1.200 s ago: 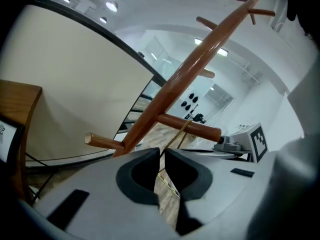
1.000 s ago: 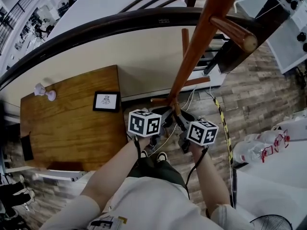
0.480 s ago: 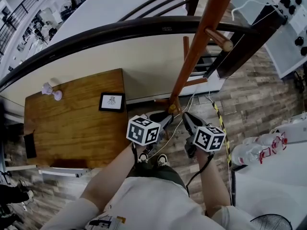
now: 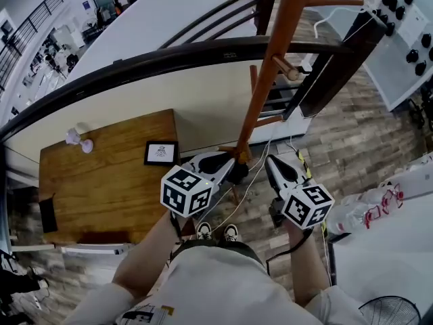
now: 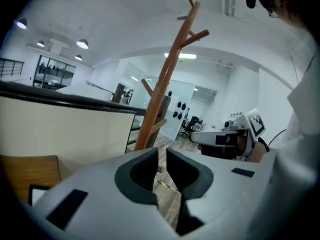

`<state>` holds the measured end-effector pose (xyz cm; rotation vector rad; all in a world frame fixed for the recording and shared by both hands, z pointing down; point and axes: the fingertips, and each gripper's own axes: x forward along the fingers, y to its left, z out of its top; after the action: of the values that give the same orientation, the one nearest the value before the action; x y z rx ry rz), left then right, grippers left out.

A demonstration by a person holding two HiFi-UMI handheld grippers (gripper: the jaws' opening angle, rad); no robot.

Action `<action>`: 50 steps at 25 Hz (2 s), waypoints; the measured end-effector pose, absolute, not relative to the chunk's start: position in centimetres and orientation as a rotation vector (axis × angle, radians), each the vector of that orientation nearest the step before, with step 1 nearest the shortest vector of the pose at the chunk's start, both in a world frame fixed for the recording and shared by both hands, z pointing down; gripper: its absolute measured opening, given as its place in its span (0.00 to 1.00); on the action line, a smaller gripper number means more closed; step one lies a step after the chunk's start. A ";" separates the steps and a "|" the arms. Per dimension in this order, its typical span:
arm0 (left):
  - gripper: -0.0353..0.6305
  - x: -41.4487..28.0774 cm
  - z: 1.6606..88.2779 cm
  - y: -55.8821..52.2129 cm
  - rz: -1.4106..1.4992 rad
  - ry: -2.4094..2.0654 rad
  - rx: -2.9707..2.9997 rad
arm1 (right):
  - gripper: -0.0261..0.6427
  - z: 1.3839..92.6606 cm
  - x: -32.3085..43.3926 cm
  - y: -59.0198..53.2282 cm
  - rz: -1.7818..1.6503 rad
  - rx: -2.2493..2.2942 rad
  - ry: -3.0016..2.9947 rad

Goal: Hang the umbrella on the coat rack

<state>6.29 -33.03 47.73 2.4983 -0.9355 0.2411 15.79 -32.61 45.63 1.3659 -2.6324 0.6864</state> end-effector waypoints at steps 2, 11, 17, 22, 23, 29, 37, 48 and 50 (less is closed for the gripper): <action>0.13 5.8 45.7 -32.9 0.219 -0.950 2.539 | 0.05 43.3 15.5 -32.2 0.632 1.370 -2.672; 0.12 4.0 36.9 -30.9 0.117 -1.005 2.703 | 0.05 33.9 13.9 -29.4 0.369 1.334 -2.811; 0.12 3.4 31.5 -29.2 0.086 -1.069 2.846 | 0.05 29.0 13.8 -27.1 0.205 1.328 -2.868; 0.12 3.1 29.4 -28.1 0.121 -1.132 2.932 | 0.05 27.2 13.7 -25.6 0.086 1.336 -2.845; 0.12 3.0 29.0 -27.8 0.108 -1.134 2.938 | 0.05 26.9 13.7 -25.4 0.090 1.338 -2.858; 0.10 2.3 28.3 -26.3 0.089 -1.194 2.943 | 0.04 27.4 13.2 -23.9 0.232 1.276 -2.926; 0.09 2.7 31.8 -25.7 0.186 -1.208 2.894 | 0.04 29.7 12.8 -23.4 0.278 1.224 -2.871; 0.08 2.3 32.5 -26.6 0.207 -1.273 2.849 | 0.04 30.1 13.6 -24.6 0.362 1.257 -2.899; 0.08 2.0 32.3 -26.9 0.198 -1.289 2.843 | 0.04 30.2 13.7 -25.0 0.386 1.262 -2.914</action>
<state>2.05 -26.94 32.34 2.8432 -1.2890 0.1985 13.74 -25.00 30.25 1.2617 -2.9145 0.3861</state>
